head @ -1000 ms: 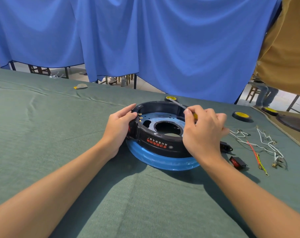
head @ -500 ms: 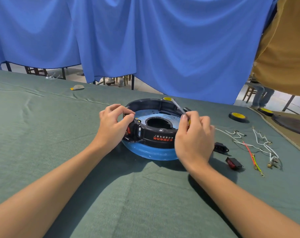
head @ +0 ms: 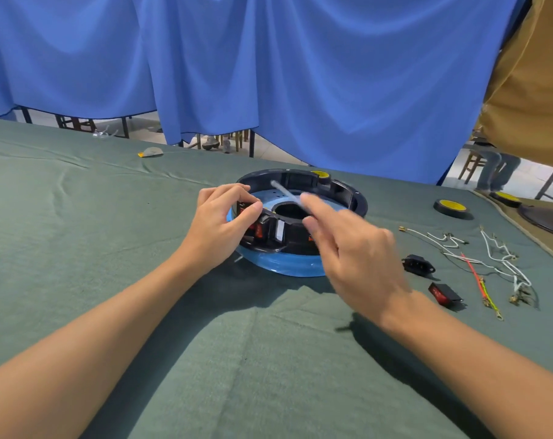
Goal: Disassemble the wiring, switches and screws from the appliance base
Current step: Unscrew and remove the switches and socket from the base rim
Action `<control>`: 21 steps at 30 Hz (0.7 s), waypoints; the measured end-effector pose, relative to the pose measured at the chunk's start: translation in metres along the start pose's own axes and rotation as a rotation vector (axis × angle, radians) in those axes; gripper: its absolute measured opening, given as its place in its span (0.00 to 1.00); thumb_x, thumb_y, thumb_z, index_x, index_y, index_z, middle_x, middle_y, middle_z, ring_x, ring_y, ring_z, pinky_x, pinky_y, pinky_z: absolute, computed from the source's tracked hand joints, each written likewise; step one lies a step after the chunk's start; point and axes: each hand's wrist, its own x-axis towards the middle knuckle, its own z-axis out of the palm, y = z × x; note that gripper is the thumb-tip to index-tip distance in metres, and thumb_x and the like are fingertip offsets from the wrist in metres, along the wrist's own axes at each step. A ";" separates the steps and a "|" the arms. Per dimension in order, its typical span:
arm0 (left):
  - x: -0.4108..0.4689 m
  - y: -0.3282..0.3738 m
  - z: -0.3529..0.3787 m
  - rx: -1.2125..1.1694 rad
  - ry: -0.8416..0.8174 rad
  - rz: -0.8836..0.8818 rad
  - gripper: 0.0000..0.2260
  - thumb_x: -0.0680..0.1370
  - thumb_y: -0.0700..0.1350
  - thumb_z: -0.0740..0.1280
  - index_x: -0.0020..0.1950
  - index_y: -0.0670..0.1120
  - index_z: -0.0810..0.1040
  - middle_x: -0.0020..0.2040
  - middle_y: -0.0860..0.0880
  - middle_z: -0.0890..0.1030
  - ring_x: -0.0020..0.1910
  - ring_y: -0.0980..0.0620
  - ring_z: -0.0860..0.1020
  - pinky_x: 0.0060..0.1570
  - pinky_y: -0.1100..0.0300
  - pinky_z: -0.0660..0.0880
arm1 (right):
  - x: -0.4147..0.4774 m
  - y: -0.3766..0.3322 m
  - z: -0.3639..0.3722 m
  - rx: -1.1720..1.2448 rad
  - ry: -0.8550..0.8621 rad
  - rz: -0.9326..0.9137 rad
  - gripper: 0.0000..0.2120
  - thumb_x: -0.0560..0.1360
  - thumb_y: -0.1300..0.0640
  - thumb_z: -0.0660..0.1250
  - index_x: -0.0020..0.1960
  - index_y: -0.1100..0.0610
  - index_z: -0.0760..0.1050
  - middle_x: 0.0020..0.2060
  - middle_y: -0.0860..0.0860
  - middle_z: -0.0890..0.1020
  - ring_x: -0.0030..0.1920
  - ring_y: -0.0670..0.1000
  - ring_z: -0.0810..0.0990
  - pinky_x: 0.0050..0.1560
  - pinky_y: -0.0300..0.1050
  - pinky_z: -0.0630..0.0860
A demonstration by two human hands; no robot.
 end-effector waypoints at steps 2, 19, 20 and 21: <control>0.000 0.000 -0.001 -0.010 -0.007 0.010 0.08 0.79 0.46 0.66 0.44 0.59 0.76 0.59 0.56 0.77 0.64 0.53 0.64 0.64 0.46 0.68 | -0.010 -0.010 0.001 -0.033 0.004 -0.083 0.12 0.81 0.47 0.56 0.59 0.50 0.74 0.30 0.49 0.79 0.27 0.59 0.76 0.23 0.50 0.73; -0.001 0.000 0.000 0.000 -0.026 0.012 0.10 0.80 0.47 0.65 0.42 0.61 0.72 0.56 0.59 0.74 0.63 0.54 0.62 0.63 0.46 0.69 | -0.025 -0.006 -0.001 -0.080 -0.143 0.000 0.15 0.78 0.48 0.62 0.37 0.56 0.77 0.25 0.49 0.72 0.28 0.57 0.74 0.26 0.47 0.71; -0.001 -0.001 0.001 -0.001 -0.028 0.010 0.10 0.80 0.47 0.65 0.42 0.61 0.72 0.56 0.59 0.74 0.63 0.54 0.62 0.64 0.47 0.68 | -0.025 -0.006 -0.001 -0.085 -0.159 -0.003 0.16 0.78 0.48 0.61 0.37 0.56 0.77 0.25 0.50 0.72 0.28 0.57 0.74 0.26 0.47 0.71; -0.001 -0.001 0.001 0.001 -0.029 0.009 0.10 0.80 0.47 0.65 0.42 0.61 0.72 0.56 0.58 0.74 0.63 0.55 0.62 0.65 0.50 0.67 | -0.024 -0.006 -0.002 -0.080 -0.169 -0.004 0.16 0.78 0.49 0.61 0.37 0.56 0.77 0.25 0.50 0.72 0.28 0.57 0.74 0.27 0.47 0.71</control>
